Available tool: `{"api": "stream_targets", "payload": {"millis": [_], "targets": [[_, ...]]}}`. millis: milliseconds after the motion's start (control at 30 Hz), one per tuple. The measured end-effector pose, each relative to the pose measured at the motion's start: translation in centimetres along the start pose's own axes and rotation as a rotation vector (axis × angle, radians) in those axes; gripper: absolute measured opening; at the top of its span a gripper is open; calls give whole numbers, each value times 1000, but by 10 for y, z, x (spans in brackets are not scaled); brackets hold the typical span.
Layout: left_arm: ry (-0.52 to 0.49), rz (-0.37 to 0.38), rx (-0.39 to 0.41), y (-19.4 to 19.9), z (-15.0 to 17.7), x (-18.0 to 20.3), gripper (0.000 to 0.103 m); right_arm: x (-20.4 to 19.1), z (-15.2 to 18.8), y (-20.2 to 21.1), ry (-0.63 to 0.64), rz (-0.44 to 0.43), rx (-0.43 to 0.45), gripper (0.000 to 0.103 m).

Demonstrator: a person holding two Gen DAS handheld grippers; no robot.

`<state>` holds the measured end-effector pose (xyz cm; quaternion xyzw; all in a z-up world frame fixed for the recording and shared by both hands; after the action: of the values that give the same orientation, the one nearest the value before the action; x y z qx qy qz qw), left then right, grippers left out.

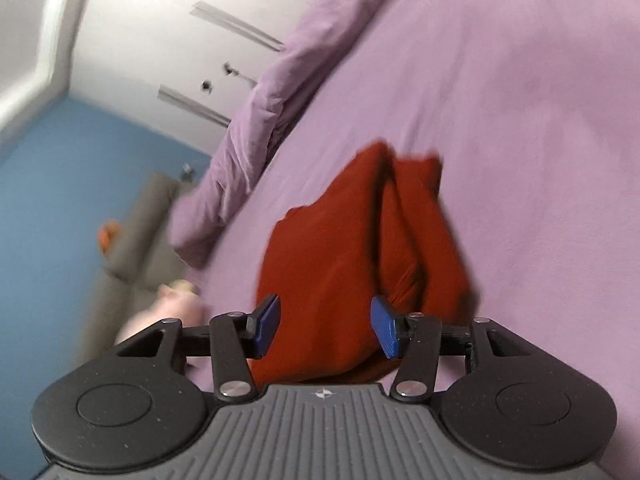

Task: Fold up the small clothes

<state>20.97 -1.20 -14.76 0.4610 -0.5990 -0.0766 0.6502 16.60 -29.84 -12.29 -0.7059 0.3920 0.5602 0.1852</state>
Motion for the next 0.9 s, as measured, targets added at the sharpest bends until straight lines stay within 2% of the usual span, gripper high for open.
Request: {"api": "stream_targets", "payload": {"millis": [100, 300, 433, 500, 633, 700, 800, 900], "targets": [[6, 11, 10, -4, 1, 1, 59, 24, 6, -3, -200, 60, 86, 47], [91, -28, 32, -19, -3, -5, 60, 58, 13, 7, -599, -4, 289, 47], [147, -35, 37, -25, -8, -11, 59, 71, 26, -6, -801, -13, 309, 47], [141, -51, 45, -25, -11, -12, 59, 74, 26, -9, -836, -18, 282, 47], [137, -89, 48, -28, -12, -14, 54, 82, 27, -11, -883, -10, 319, 46], [115, -120, 59, -28, -12, -13, 49, 83, 26, -21, -908, -29, 318, 25], [74, -167, 75, -26, -12, -13, 40, 80, 22, -28, -864, -50, 303, 15], [17, -196, 111, -18, -12, -9, 39, 61, 11, -25, -748, -92, 289, 10]]}}
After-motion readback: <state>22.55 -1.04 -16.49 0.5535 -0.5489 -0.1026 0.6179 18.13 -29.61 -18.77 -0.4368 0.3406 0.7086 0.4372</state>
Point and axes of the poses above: each gripper's, at about its wrist camera, not at the fingertips, and y roughly against the way its jaws point, x to its right, z to its underside, the point moved 7 cm from there along -y, roughly the way its jaws point, and after that the axes turned 15 degrees about -z, right-handed, at the moved point
